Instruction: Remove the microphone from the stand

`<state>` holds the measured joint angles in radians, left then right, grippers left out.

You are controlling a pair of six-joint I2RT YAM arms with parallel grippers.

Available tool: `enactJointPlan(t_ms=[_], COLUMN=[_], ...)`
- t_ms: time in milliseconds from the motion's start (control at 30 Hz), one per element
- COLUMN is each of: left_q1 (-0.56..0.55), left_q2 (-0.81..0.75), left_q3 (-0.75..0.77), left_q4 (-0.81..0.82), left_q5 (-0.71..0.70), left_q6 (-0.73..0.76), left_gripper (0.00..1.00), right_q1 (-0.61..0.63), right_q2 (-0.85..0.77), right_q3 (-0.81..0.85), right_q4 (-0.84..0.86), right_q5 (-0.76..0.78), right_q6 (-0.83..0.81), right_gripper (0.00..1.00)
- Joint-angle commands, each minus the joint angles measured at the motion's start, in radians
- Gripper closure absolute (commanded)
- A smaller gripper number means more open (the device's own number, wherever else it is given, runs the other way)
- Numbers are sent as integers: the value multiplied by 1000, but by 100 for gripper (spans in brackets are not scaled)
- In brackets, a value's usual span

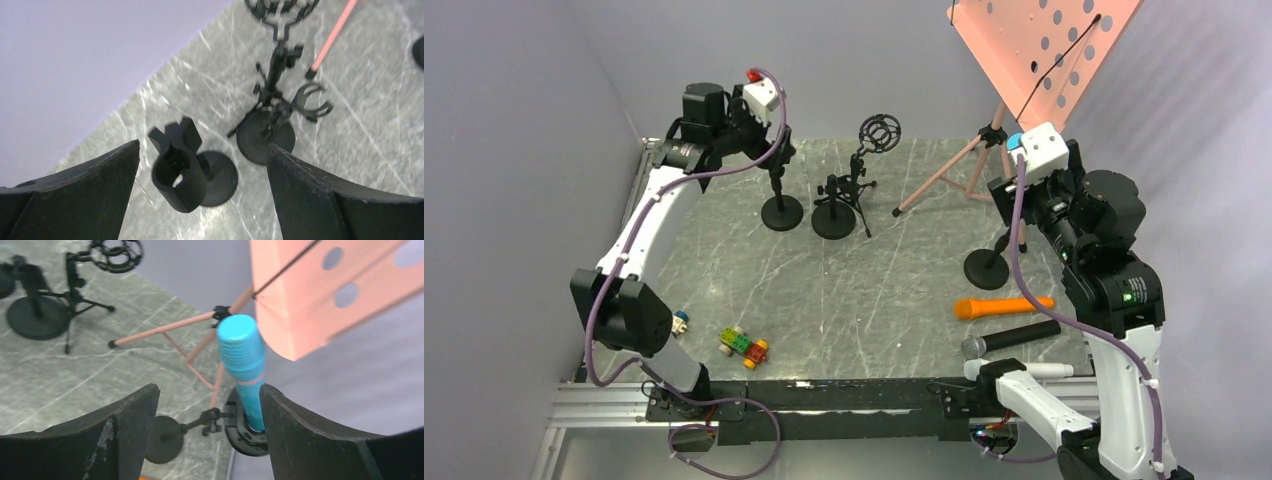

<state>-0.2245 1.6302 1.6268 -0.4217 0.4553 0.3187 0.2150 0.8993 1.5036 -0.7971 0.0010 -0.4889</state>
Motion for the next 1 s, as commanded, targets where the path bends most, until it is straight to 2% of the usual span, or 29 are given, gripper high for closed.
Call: enactJointPlan(t_ms=[0,133,333,633,867,967], left_q1=[-12,-31,-64,-69,-106,-134], left_q2=[-79,-84,-105,-119,-119,-116], left_q3=[102,118,108,92,79,60], left_q4=[75,95,96,100,102,136], left_q5=[43,65,94,123,164,228], left_q6=[-74,-115,-106,-113,-113,-130], left_gripper=[1,1,1,1,1,1], right_q1=[-21,-67,-232,-294,-311,-314], right_q2=[38,75,137,127,73,32], right_q3=[36,14,-23,-221,-352,-396], right_q4=[-3,51,127,320,471,535], right_q5=[219,266,150,17,-30,-46], right_q6=[-29,-84,-155,-294,-387,-419], right_gripper=[22,18,17,19,34,42])
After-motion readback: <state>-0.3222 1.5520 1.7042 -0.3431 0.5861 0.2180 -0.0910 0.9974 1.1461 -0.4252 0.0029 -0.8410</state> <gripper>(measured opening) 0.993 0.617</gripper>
